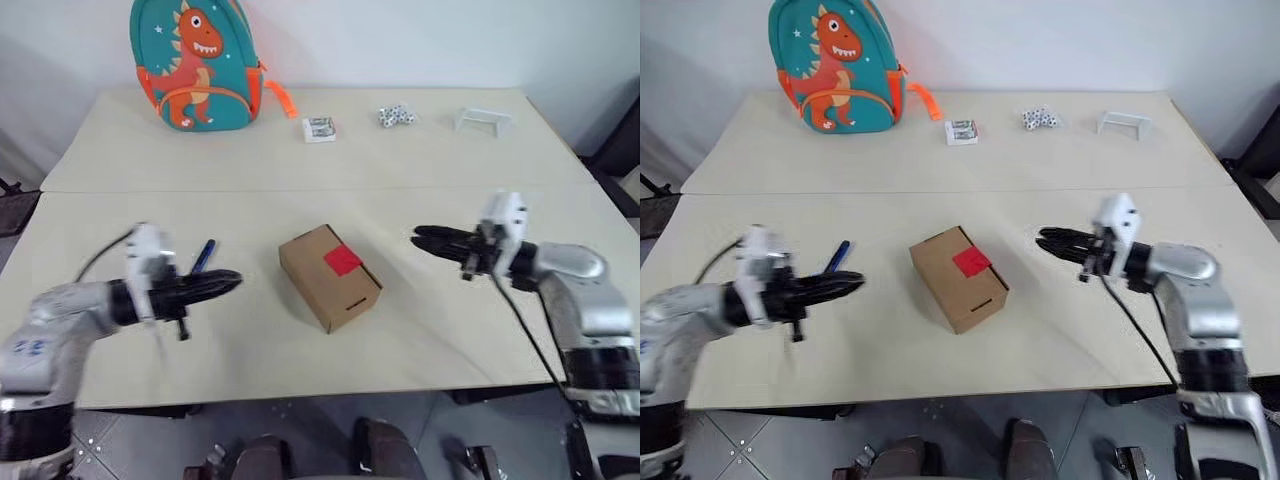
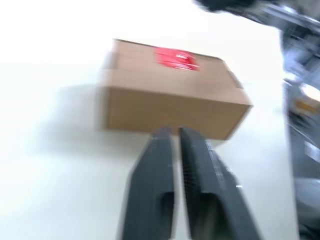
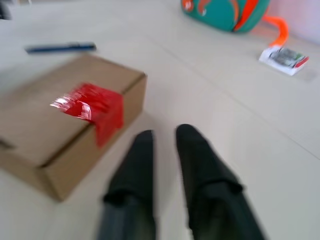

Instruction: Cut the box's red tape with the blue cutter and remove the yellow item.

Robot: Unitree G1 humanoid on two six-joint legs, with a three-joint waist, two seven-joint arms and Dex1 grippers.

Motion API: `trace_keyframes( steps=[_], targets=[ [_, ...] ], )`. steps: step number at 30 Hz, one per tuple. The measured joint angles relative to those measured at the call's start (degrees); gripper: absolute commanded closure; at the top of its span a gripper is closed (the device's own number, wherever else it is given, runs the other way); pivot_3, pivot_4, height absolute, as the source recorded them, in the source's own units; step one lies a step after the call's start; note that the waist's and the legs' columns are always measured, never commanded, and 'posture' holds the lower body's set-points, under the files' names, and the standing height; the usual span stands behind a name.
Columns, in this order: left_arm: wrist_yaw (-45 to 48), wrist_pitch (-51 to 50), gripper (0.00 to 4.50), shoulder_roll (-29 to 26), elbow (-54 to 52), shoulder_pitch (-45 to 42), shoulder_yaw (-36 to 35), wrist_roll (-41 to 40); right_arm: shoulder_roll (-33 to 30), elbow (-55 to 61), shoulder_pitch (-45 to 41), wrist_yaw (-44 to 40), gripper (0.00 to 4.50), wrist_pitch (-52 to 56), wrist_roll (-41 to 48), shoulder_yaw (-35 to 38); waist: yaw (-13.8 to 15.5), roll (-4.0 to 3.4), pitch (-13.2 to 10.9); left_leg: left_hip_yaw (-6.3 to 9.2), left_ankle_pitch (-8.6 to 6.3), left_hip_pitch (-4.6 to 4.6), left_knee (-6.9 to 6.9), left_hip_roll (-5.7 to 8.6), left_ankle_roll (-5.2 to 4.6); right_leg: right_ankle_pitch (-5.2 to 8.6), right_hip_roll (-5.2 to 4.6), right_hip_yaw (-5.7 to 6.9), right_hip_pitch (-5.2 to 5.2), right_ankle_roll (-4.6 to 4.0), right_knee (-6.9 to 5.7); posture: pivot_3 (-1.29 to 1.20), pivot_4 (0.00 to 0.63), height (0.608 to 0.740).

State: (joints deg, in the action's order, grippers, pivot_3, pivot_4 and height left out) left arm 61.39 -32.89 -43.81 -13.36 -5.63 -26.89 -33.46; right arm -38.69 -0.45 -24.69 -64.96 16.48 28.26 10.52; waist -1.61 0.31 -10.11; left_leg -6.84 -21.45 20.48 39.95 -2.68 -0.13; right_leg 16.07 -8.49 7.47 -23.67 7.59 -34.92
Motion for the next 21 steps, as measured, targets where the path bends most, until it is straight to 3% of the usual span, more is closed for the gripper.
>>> trace_keyframes(
  steps=[4,8,11,17,21],
  targets=[
    [-0.02,5.74,1.87,-1.87,9.22,9.81,-9.68,2.29,2.11,10.48,5.57,0.08,1.25,-0.25,6.28,1.90,-0.14,-0.04,-0.02,-0.03,-0.08,-0.14,-0.05,-0.04,-0.03,0.06,0.00,-0.08,-0.02,-0.10,-0.03,0.00,0.150,0.740],
    [-0.83,10.33,0.76,-2.00,14.60,14.15,-14.02,4.26,2.46,15.56,6.89,0.03,0.01,-1.23,8.98,3.05,0.73,-0.02,-0.02,0.04,-0.25,-0.12,0.06,-0.03,-0.18,0.05,-0.07,-0.12,-0.01,-0.11,0.01,0.00,0.150,0.740],
    [-3.14,11.80,0.04,-1.92,18.28,17.97,-18.82,4.47,2.25,20.68,9.74,-2.85,0.00,-1.72,13.41,3.76,1.22,-0.01,-0.02,0.07,-0.45,-0.20,0.05,-0.08,-0.13,0.05,-0.06,-0.01,-0.04,-0.10,-0.06,0.00,0.150,0.740],
    [-5.83,9.39,0.04,-0.71,15.63,23.47,-18.56,4.47,2.66,24.26,9.53,-3.33,0.00,-5.11,13.43,3.01,1.42,0.01,-0.01,-0.02,-0.55,-0.20,0.06,-0.09,-0.17,0.05,-0.07,0.03,-0.06,-0.10,-0.02,0.00,0.150,0.740],
    [-9.30,4.86,0.04,-0.72,10.21,21.86,-16.64,3.57,1.94,22.53,9.51,-3.84,0.00,-6.06,12.35,2.95,1.64,0.03,0.00,-0.01,-0.54,-0.21,0.10,-0.10,-0.18,0.05,-0.06,0.01,-0.04,-0.10,-0.03,0.00,0.150,0.740]
  ],
)
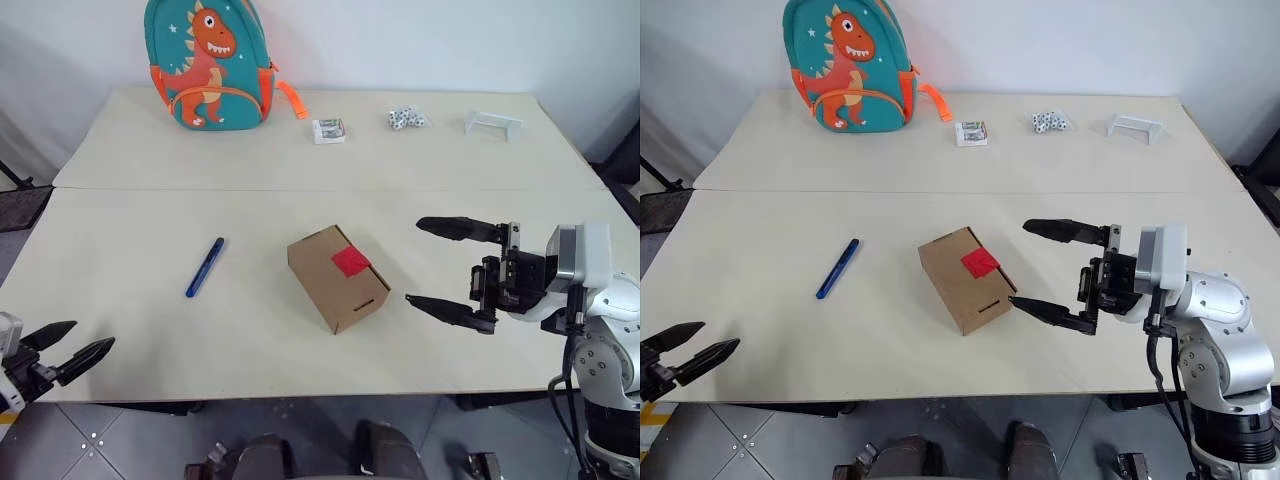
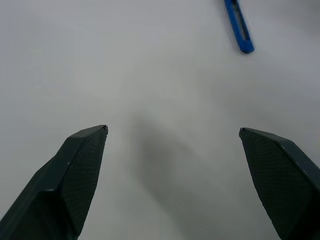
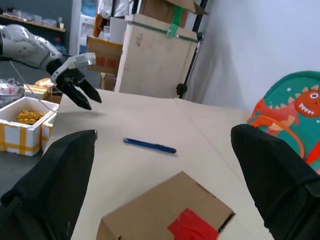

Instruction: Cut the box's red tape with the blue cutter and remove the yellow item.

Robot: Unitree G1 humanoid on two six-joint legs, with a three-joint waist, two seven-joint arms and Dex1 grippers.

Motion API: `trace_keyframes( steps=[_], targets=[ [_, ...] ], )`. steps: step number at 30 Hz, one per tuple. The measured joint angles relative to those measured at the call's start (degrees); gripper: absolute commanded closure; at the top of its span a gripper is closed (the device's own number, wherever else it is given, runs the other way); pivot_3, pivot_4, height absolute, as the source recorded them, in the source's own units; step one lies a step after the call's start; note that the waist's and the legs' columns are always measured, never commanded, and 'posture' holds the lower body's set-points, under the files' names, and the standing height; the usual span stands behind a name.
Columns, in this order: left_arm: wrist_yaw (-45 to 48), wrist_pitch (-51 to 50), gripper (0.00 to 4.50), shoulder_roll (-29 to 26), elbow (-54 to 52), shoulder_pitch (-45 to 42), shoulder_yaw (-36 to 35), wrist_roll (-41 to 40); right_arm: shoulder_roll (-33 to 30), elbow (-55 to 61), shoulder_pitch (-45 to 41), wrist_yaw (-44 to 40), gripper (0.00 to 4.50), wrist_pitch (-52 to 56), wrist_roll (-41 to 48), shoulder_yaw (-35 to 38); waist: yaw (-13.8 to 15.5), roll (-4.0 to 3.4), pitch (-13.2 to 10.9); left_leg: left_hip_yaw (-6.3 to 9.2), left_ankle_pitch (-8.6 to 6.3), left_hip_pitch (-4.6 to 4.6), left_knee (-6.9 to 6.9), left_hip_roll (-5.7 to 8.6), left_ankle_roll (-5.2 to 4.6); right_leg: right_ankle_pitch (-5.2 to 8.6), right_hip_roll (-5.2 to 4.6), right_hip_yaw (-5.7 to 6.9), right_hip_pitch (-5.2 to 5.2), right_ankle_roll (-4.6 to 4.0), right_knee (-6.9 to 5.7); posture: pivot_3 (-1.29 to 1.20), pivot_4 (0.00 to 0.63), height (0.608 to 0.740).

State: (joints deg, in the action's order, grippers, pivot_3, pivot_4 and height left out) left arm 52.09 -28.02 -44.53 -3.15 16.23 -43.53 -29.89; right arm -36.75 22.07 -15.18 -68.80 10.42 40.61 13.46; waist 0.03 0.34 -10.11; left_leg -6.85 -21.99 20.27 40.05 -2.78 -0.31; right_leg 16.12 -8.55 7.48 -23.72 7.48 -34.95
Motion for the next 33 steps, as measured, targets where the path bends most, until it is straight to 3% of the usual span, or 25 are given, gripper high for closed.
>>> trace_keyframes(
  steps=[5,16,22,28,33],
  targets=[
    [-9.47,-11.13,0.04,-1.20,-9.70,-8.52,5.19,-1.89,-0.82,-2.48,0.21,-0.95,0.00,-1.37,-1.10,0.04,-0.09,-0.01,0.00,-0.01,0.00,-0.04,-0.01,0.01,0.00,0.00,0.00,-0.04,0.00,0.00,-0.07,0.00,0.150,0.740],
    [-35.53,-40.10,0.04,1.02,-20.99,-29.94,28.83,3.34,-0.87,-2.57,1.56,-0.49,0.00,-1.57,-1.54,-1.87,-0.12,-0.01,0.00,-0.10,0.03,-0.08,0.00,0.04,0.05,-0.01,0.08,-0.05,0.00,0.02,-0.09,0.00,0.150,0.740],
    [-41.30,-45.57,0.04,5.59,-20.87,-33.68,31.73,6.17,-0.86,-1.73,2.11,0.78,0.00,-1.54,-1.46,-1.95,0.05,-0.01,0.00,-0.11,0.04,-0.07,0.04,0.05,0.06,-0.01,0.08,-0.06,0.03,0.02,-0.08,0.00,0.150,0.740],
    [-42.09,-47.17,0.04,8.19,-21.05,-33.62,30.15,6.89,-0.88,-0.53,2.23,1.80,0.00,-1.51,-1.17,-1.92,0.13,-0.05,0.02,-0.11,0.06,-0.14,0.06,0.05,0.08,-0.01,0.07,-0.08,0.11,0.02,-0.07,0.00,0.150,0.740],
    [-41.52,-47.65,1.10,8.97,-20.91,-32.94,28.14,7.15,-1.02,-0.44,2.60,2.24,0.00,-1.52,-1.17,-1.82,0.00,-0.11,0.06,-0.11,0.07,-0.18,0.05,0.04,0.09,-0.01,0.08,-0.11,0.11,0.02,-0.07,0.00,0.150,0.740]
  ],
)
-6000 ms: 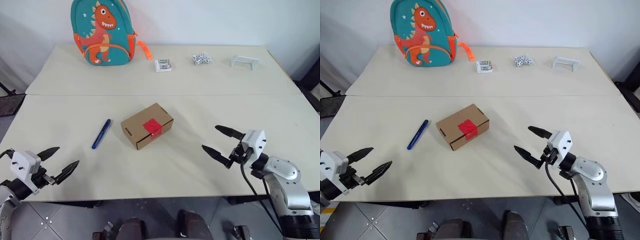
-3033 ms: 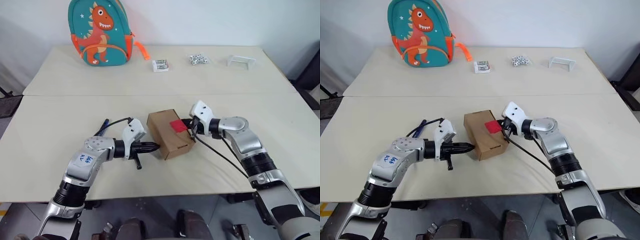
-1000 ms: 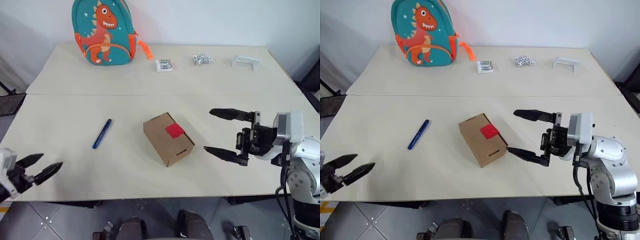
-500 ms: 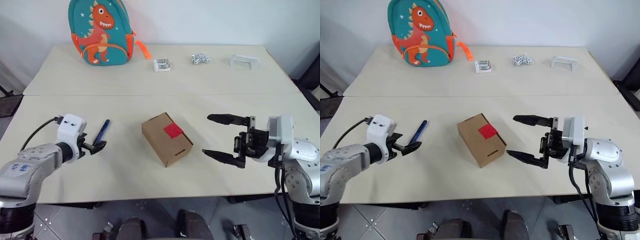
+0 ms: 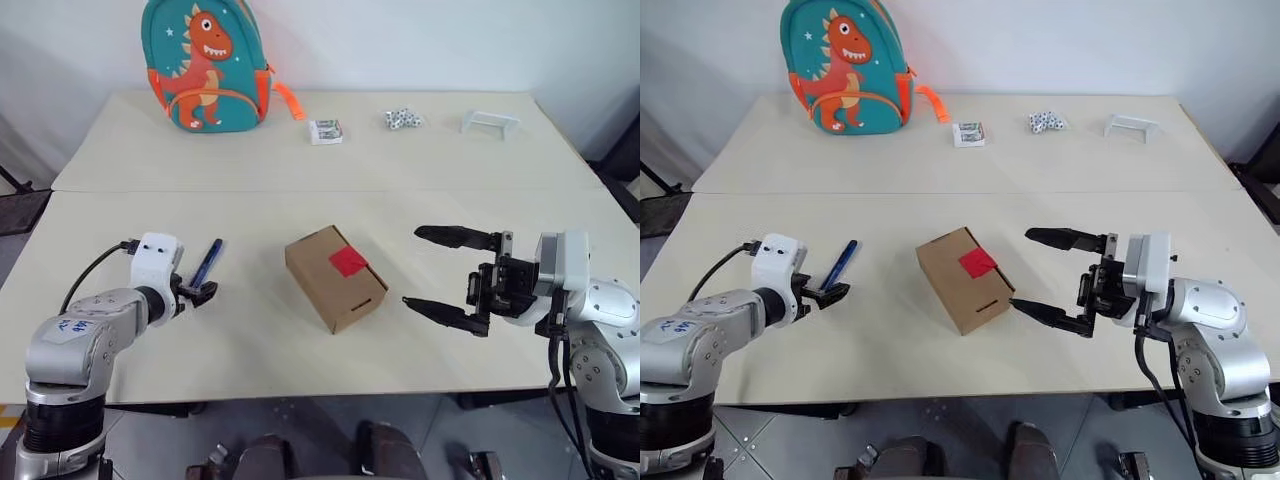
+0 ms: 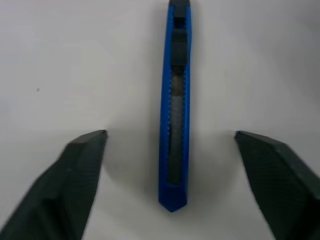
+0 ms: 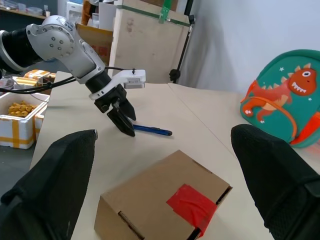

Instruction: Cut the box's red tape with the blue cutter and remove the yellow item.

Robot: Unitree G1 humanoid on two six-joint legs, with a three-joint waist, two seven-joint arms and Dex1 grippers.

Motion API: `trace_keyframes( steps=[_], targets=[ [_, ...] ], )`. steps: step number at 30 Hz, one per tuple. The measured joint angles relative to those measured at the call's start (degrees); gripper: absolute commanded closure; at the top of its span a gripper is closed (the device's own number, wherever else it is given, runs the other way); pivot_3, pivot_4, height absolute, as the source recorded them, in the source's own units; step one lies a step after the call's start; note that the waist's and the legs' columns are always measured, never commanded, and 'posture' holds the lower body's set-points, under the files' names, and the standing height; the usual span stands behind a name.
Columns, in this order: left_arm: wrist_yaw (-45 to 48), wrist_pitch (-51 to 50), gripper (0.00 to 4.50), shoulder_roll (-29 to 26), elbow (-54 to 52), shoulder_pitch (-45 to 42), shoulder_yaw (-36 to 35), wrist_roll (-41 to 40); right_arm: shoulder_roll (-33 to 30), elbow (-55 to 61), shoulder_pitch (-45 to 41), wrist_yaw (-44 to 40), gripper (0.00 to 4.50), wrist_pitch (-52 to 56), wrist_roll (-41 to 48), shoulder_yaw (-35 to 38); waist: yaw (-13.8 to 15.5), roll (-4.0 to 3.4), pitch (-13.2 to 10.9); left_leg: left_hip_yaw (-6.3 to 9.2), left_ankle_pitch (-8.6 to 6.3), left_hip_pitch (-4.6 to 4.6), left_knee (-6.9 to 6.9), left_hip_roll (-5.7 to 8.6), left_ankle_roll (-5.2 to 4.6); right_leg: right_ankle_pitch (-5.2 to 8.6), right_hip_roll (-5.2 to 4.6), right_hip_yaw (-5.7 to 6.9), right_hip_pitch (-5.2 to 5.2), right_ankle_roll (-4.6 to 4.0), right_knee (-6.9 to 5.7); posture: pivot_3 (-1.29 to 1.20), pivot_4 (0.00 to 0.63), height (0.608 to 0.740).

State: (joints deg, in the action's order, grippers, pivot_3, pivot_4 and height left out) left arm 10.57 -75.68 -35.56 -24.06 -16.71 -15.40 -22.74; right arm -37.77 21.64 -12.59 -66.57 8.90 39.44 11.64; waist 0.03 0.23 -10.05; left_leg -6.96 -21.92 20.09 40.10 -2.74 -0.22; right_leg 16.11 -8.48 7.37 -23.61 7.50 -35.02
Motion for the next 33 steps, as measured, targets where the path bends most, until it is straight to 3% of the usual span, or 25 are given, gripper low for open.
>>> trace_keyframes(
  steps=[9,18,25,33],
  targets=[
    [1.95,0.75,3.62,-1.71,-0.47,1.04,1.98,0.17,0.00,-0.01,0.22,0.49,0.00,-0.23,-0.03,0.00,-0.17,-0.05,0.03,-0.06,0.00,-0.04,0.00,0.00,0.01,0.01,0.00,-0.08,-0.01,-0.01,-0.02,0.00,0.150,0.740],
    [8.41,8.74,3.62,-5.97,0.66,4.70,1.74,0.20,0.00,-0.88,0.33,0.48,0.00,-1.29,-0.31,0.03,-0.25,-0.05,0.03,-0.12,0.00,0.00,-0.03,-0.03,0.01,0.01,0.01,-0.11,-0.10,-0.03,-0.01,0.00,0.150,0.740],
    [25.43,28.38,3.62,-14.91,5.57,11.60,1.48,0.44,-0.03,-1.72,0.55,0.25,0.00,-1.41,-0.50,0.05,-0.05,-0.05,0.01,-0.14,-0.01,0.13,-0.04,-0.02,0.01,0.02,0.00,-0.06,-0.15,-0.03,0.14,0.00,0.150,0.740],
    [39.32,39.16,3.62,-16.67,7.22,13.11,0.79,-2.84,0.00,-1.85,0.61,-0.01,0.00,-1.61,-1.17,-0.01,-0.09,-0.06,0.01,-0.26,-0.01,0.16,-0.03,-0.02,0.01,0.02,0.00,0.01,-0.16,-0.03,0.09,0.00,0.150,0.740]
  ],
)
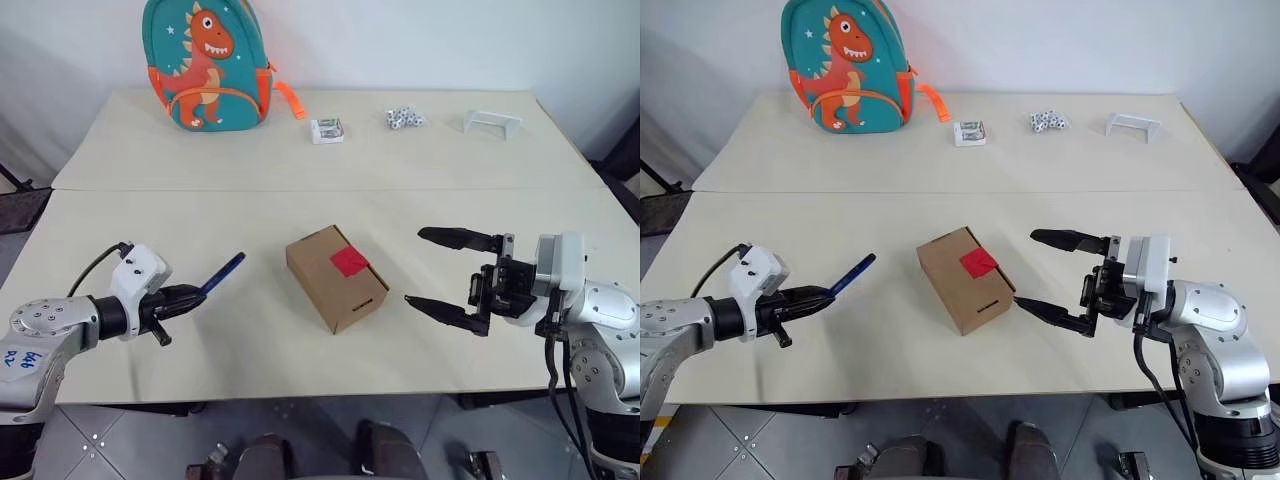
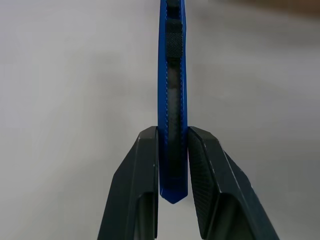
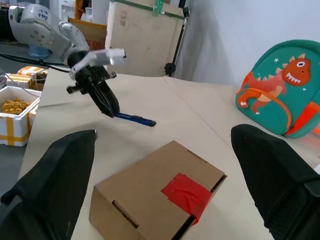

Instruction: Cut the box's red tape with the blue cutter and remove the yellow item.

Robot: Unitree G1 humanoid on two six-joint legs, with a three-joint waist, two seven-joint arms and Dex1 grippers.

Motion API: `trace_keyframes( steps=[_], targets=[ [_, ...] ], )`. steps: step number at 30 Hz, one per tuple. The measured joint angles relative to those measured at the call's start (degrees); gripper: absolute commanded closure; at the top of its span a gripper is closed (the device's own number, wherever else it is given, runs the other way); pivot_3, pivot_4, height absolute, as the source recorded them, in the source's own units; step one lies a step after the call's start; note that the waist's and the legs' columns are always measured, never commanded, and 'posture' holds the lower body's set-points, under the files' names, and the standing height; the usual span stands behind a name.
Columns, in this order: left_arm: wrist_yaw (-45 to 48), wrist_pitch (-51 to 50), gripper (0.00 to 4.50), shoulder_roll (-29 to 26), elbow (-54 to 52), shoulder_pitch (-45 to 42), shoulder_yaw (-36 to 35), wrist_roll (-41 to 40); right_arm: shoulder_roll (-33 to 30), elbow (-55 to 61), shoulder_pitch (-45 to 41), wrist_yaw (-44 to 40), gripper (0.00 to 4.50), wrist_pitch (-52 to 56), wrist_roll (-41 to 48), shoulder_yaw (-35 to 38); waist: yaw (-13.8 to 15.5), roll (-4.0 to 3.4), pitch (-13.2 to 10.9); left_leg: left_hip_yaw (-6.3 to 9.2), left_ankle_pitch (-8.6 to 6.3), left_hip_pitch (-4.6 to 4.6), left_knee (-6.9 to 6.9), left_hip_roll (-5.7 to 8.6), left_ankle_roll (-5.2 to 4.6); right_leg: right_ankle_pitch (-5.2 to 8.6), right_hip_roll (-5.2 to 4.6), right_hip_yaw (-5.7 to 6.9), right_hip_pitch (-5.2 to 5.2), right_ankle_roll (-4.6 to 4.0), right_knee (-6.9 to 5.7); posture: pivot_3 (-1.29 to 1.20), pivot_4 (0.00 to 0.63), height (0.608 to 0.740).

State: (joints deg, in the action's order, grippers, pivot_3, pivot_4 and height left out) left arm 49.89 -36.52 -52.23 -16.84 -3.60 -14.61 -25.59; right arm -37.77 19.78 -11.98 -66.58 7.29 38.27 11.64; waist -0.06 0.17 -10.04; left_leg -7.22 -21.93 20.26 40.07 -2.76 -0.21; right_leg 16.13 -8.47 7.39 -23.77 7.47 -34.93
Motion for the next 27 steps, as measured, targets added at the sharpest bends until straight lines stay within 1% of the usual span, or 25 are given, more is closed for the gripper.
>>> trace_keyframes(
  steps=[4,5,9,11,13,15,17,20,22,24,27],
  targets=[
    [6.20,5.44,3.62,-1.00,-0.12,-1.17,0.98,0.04,0.06,0.08,1.68,0.17,0.00,-0.28,-0.09,0.00,0.07,-0.01,0.00,-0.24,0.00,0.00,0.00,0.00,0.00,0.00,0.00,0.03,0.00,0.00,-0.01,0.00,0.150,0.740],
    [8.73,7.38,3.62,-1.63,0.06,-1.93,2.22,0.13,0.05,0.15,1.90,0.20,0.00,-0.28,-0.09,0.03,0.08,0.00,0.00,-0.27,0.00,0.00,0.01,0.00,0.00,0.00,0.00,0.03,0.00,0.00,0.00,0.00,0.150,0.740],
    [23.12,16.92,3.62,-5.55,-0.09,-9.38,12.91,2.62,-2.43,0.65,3.63,-0.56,0.00,0.44,-0.02,0.31,0.28,-0.02,-0.01,-0.37,0.00,0.00,0.00,0.03,0.00,0.00,0.00,0.02,0.01,0.00,0.09,0.00,0.150,0.740],
    [27.13,18.03,3.62,-5.79,-0.18,-12.86,17.99,4.13,-4.11,1.31,5.10,-0.61,0.00,1.26,0.06,1.18,0.17,-0.04,-0.02,-0.39,0.00,0.01,-0.02,0.03,0.00,0.00,0.02,0.02,0.00,0.00,0.10,0.00,0.150,0.740],
    [29.13,16.60,3.62,-5.44,-1.25,-16.67,23.49,5.90,-6.23,2.79,7.98,0.02,0.00,2.92,0.14,3.11,0.20,-0.04,-0.03,-0.39,0.00,0.02,-0.02,0.03,0.00,0.00,0.03,0.02,-0.02,0.00,0.08,0.00,0.150,0.740],
    [28.60,12.79,3.62,-3.64,-3.27,-21.03,28.72,8.61,-7.41,4.72,11.44,1.17,0.00,4.50,0.27,5.59,0.47,-0.02,-0.04,-0.39,0.00,0.05,0.01,0.03,-0.01,0.00,0.03,0.02,0.00,0.01,0.11,0.00,0.150,0.740],
    [26.44,6.67,3.62,-0.94,-5.56,-25.17,34.46,12.02,-8.14,7.76,15.92,2.94,0.00,6.60,0.31,7.81,1.18,-0.02,-0.04,-0.38,0.01,0.05,0.04,0.05,-0.03,-0.01,0.04,-0.01,0.03,0.02,0.16,0.00,0.150,0.740],
    [22.28,-0.15,3.62,3.55,-7.21,-28.19,40.92,16.68,-8.24,11.64,22.89,4.71,0.00,8.43,0.22,11.12,1.59,0.00,-0.04,-0.39,0.01,0.05,0.08,0.05,-0.05,-0.01,0.06,-0.07,0.05,0.02,0.21,0.00,0.150,0.740],
    [17.53,-4.96,3.62,8.15,-7.14,-29.67,43.37,19.38,-8.27,14.04,28.60,4.96,0.00,8.94,-0.62,13.11,1.77,0.03,-0.06,-0.37,0.02,0.05,0.09,0.05,-0.08,-0.01,0.06,-0.07,0.09,0.02,0.24,0.00,0.150,0.740],
    [13.67,-9.56,3.62,11.27,-7.28,-30.10,44.65,20.76,-8.27,15.82,32.25,5.32,0.00,9.11,-1.54,14.59,1.79,0.06,-0.07,-0.37,0.01,0.05,0.14,0.05,-0.12,-0.01,0.06,-0.10,0.11,0.02,0.25,0.00,0.150,0.740],
    [10.07,-15.81,3.62,13.55,-9.39,-30.21,45.12,21.30,-8.30,17.80,35.94,6.81,0.00,10.25,-2.94,16.74,1.54,0.07,-0.07,-0.38,0.01,-0.03,0.15,0.05,-0.12,-0.01,0.06,-0.17,0.14,0.02,0.21,0.00,0.150,0.740]
  ],
)
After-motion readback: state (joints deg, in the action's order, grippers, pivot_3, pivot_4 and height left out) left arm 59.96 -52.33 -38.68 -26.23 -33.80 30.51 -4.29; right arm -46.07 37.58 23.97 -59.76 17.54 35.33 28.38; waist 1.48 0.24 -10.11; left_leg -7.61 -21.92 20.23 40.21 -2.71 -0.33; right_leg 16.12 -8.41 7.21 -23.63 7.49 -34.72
